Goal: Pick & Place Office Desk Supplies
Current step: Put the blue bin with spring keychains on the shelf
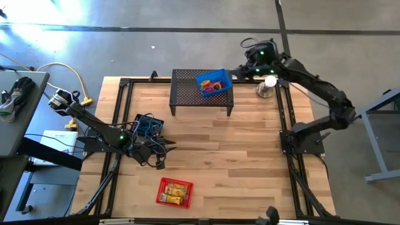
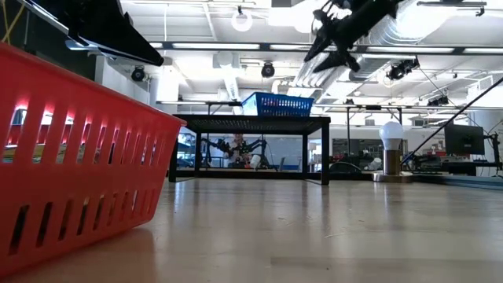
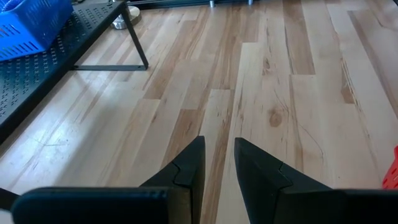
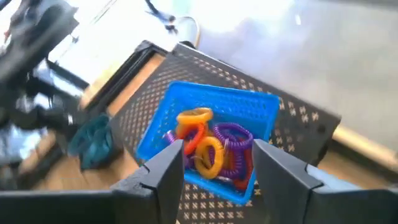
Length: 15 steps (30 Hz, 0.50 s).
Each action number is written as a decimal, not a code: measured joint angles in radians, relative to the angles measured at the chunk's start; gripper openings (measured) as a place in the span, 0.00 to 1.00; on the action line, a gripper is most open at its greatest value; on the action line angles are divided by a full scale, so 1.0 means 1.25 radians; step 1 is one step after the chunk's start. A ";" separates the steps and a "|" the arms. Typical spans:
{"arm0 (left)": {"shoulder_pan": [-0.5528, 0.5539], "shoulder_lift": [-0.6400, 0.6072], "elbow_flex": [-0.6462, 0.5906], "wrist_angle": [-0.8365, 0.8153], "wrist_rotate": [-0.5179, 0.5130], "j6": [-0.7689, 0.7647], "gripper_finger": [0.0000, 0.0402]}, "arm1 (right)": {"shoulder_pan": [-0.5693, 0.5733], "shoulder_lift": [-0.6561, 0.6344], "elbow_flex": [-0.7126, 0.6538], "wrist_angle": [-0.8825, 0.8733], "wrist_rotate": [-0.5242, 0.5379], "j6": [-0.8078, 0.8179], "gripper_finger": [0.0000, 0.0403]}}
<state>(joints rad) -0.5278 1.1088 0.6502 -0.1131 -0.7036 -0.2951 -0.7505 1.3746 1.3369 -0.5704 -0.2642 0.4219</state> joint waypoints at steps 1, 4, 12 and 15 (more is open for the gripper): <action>0.000 0.000 0.000 0.000 0.000 0.000 0.20 | 0.007 -0.014 0.000 -0.005 0.001 -0.038 0.44; 0.000 0.000 0.000 0.000 0.000 0.000 0.20 | 0.054 -0.049 0.000 -0.015 0.002 -0.161 0.43; 0.000 0.000 0.000 0.003 0.000 0.000 0.20 | 0.212 -0.042 0.000 -0.041 0.042 -0.525 0.43; 0.000 0.000 0.000 0.009 0.000 0.000 0.20 | 0.262 -0.007 0.000 -0.028 0.150 -0.608 0.43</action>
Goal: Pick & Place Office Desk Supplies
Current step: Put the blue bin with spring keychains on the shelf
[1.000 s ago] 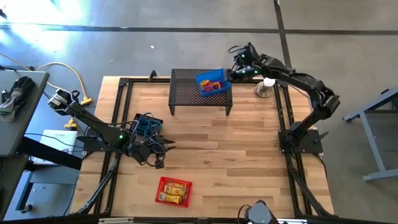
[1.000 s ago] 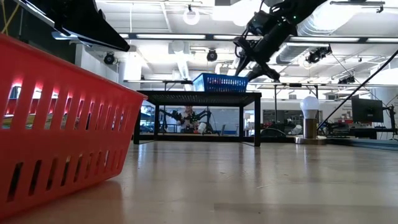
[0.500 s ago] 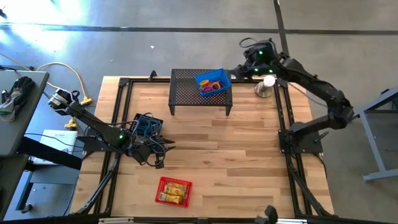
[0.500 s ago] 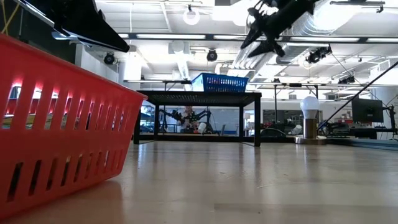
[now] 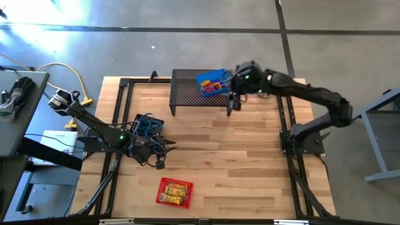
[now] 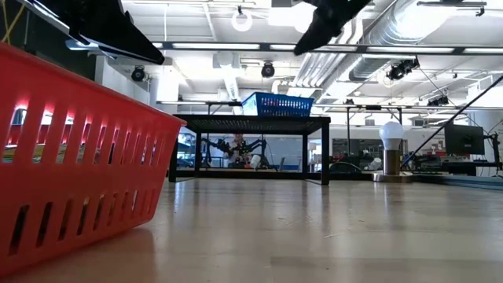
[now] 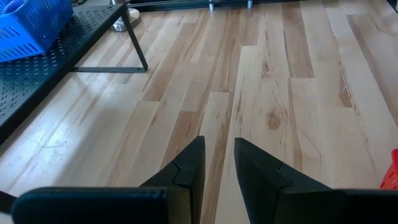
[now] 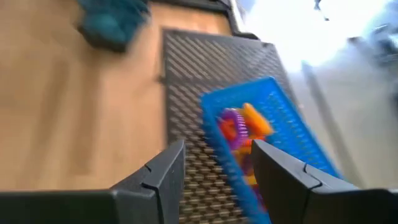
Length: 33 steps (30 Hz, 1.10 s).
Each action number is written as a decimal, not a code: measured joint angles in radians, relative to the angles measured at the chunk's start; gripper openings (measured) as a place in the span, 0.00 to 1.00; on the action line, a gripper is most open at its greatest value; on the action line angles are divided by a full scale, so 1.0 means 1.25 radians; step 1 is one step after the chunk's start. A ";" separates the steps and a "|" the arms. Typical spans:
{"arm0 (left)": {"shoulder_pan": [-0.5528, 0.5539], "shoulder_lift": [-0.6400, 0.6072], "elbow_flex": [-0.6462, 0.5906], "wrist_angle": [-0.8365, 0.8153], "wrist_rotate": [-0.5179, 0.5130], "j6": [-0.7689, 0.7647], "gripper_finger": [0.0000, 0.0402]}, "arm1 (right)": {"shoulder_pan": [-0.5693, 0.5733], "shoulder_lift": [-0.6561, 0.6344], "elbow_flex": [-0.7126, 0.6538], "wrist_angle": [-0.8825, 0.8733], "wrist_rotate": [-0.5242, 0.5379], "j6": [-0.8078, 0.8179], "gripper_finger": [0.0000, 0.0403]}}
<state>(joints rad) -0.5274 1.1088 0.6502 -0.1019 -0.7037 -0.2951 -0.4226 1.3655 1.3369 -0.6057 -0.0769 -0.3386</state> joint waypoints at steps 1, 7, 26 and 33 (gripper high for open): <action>0.000 0.000 0.000 0.000 0.000 0.000 0.20 | 0.013 0.014 0.000 0.008 0.044 -0.026 0.43; 0.002 0.000 0.000 0.000 0.000 0.000 0.20 | 0.044 0.093 0.000 0.015 0.167 -0.112 0.43; 0.002 0.000 0.000 -0.003 0.000 0.028 0.20 | 0.054 0.185 0.000 0.073 0.239 -0.277 0.43; 0.003 0.000 0.000 -0.003 0.000 0.029 0.20 | 0.048 0.185 0.000 0.063 0.222 -0.277 0.43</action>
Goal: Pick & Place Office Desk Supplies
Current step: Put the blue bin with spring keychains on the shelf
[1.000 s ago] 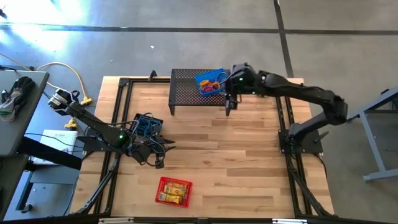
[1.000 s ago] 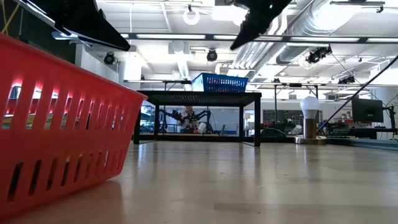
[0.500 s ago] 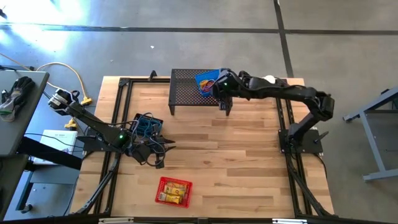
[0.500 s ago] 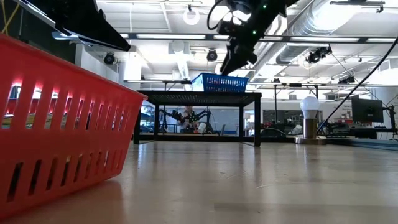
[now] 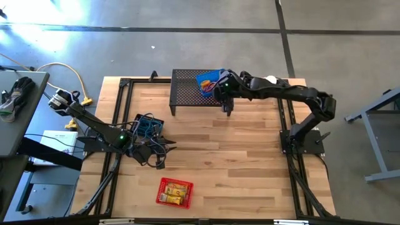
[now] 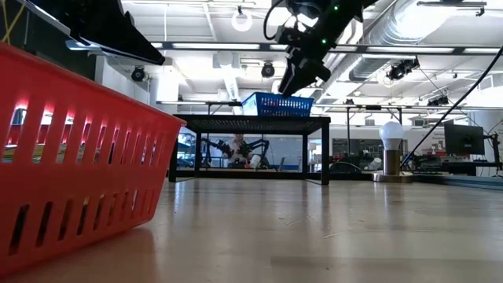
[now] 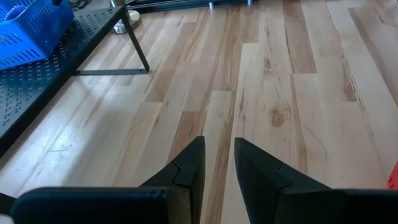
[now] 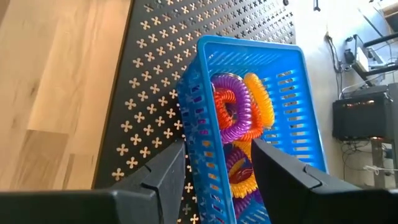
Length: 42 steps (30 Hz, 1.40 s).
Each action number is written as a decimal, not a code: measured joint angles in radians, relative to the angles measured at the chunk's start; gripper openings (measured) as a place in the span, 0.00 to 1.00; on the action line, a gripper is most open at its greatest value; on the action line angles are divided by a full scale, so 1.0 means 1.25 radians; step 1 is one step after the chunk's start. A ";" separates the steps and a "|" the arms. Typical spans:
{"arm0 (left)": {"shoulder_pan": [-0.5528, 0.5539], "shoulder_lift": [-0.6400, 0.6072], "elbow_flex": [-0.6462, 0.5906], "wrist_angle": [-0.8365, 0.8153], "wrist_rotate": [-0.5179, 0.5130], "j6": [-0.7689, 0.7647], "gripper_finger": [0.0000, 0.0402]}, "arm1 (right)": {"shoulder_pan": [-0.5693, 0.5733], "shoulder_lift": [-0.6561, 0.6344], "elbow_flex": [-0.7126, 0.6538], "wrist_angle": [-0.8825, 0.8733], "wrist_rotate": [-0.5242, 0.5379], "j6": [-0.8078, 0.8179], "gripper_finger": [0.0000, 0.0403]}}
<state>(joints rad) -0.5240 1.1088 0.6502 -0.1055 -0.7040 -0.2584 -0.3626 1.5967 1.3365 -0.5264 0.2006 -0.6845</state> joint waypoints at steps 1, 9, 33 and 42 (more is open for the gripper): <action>0.000 0.000 0.000 0.001 0.000 0.000 0.20 | 0.000 0.000 0.000 0.000 0.001 0.000 0.43; 0.000 0.000 0.000 0.001 0.000 -0.001 0.20 | -0.011 0.000 0.000 -0.004 -0.034 0.006 0.43; 0.000 0.000 0.000 0.001 0.000 -0.002 0.20 | -0.032 0.013 0.000 -0.030 -0.033 -0.001 0.12; 0.000 0.000 0.000 0.001 0.000 -0.002 0.20 | -0.032 0.013 0.000 -0.034 0.047 -0.057 0.02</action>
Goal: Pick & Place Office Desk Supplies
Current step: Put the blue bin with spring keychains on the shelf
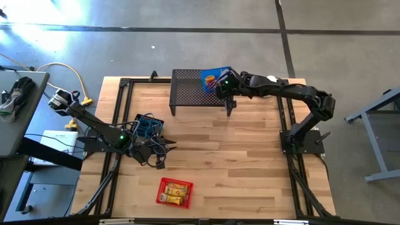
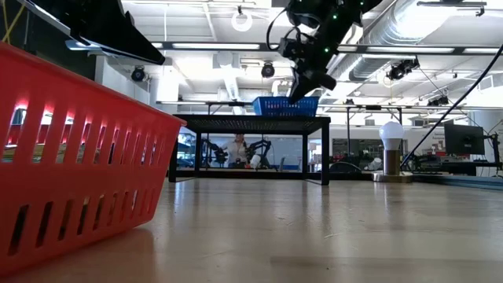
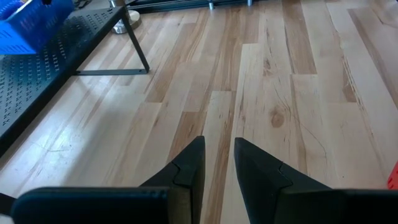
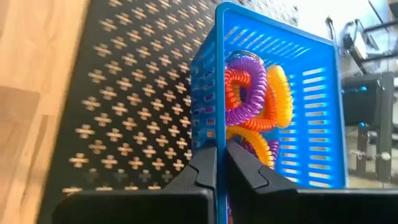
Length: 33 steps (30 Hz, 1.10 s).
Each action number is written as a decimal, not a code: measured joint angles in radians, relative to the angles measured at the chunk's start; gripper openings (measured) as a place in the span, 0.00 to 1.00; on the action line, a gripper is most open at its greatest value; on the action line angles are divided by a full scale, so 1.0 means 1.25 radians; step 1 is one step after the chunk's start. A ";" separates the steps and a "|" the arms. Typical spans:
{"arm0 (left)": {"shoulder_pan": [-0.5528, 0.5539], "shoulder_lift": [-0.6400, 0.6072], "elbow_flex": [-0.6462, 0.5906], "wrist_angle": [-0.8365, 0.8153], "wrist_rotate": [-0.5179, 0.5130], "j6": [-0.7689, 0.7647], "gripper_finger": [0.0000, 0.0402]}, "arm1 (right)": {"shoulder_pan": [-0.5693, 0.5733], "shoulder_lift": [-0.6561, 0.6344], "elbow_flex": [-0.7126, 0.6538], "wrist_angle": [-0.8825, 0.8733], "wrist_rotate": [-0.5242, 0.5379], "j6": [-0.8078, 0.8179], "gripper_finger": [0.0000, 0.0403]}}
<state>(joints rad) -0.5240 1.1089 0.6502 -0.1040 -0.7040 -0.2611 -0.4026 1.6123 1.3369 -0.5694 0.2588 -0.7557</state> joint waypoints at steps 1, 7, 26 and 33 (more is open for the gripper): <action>0.000 0.000 0.000 0.000 0.000 0.000 0.20 | 0.001 0.000 0.000 -0.002 -0.004 -0.007 0.01; 0.000 0.000 0.000 0.000 0.000 0.005 0.20 | 0.012 0.000 0.000 -0.019 -0.021 -0.095 0.01; 0.039 0.000 0.000 0.033 0.000 0.016 0.20 | 0.015 -0.083 0.008 -0.164 -0.143 -0.506 0.01; 0.087 0.000 0.000 0.054 0.154 0.053 0.20 | -0.032 -0.083 0.053 -0.203 -0.233 -0.609 0.01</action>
<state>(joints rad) -0.4148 1.1090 0.6502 -0.0367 -0.5121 -0.1948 -0.4428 1.5087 1.4029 -0.8227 -0.0321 -1.5172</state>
